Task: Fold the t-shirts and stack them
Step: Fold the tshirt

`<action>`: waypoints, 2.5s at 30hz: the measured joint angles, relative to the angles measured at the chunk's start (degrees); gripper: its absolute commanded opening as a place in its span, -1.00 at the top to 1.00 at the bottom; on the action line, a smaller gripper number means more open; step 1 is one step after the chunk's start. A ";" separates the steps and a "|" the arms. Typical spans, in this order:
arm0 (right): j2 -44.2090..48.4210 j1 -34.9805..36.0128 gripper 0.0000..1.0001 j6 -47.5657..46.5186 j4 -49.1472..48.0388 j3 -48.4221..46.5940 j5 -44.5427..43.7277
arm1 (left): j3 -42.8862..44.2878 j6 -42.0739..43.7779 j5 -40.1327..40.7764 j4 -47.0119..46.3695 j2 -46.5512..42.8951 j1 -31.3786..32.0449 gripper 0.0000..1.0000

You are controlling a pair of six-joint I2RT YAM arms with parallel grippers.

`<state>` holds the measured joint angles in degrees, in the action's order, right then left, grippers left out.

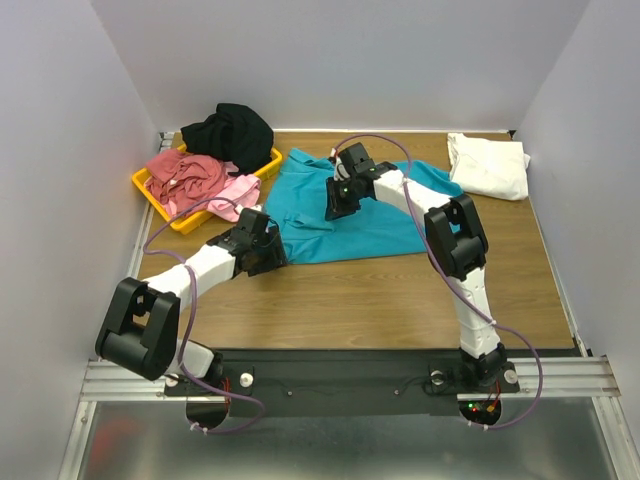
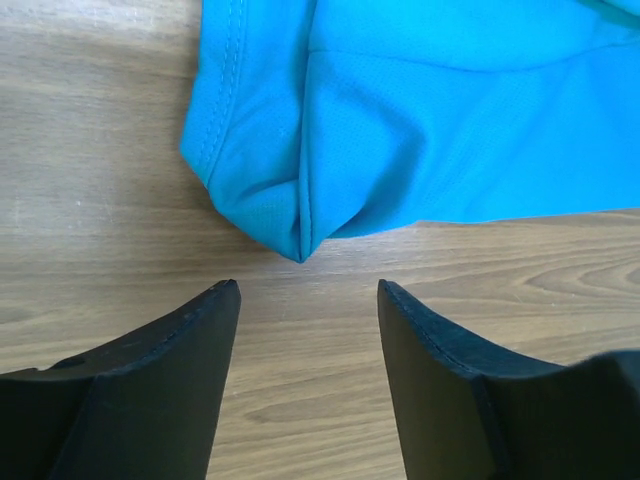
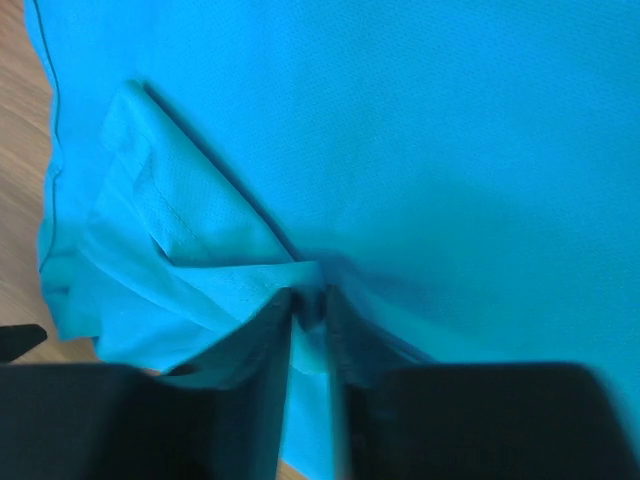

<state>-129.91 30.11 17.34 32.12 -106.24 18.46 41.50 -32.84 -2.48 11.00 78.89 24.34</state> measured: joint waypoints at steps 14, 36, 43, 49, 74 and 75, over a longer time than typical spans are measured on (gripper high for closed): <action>-1.11 0.00 0.99 0.44 -0.02 -0.13 0.39 | 1.40 -0.42 4.02 1.92 1.73 0.00 0.17; 1.22 0.00 0.99 7.82 -0.24 2.16 -12.39 | 1.66 -0.68 6.71 1.99 2.86 0.00 0.23; 2.71 0.00 0.97 9.97 -0.35 3.23 -18.51 | 1.66 -0.90 7.26 2.14 2.78 0.00 0.23; 2.73 0.00 0.10 11.04 -0.44 3.23 -19.52 | 2.95 -0.83 8.20 2.93 1.05 0.00 0.14; 24.63 -5.40 -0.31 11.50 -1.64 22.38 -19.41 | 2.43 4.09 4.57 -1.99 -0.09 0.09 -0.11; 25.86 -7.67 -0.31 11.50 -1.70 24.63 -19.41 | 2.43 4.28 4.46 -2.01 0.44 0.20 -0.11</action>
<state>-104.05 22.44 28.84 30.41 -81.60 -0.95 43.92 -28.56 1.98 8.99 79.33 24.53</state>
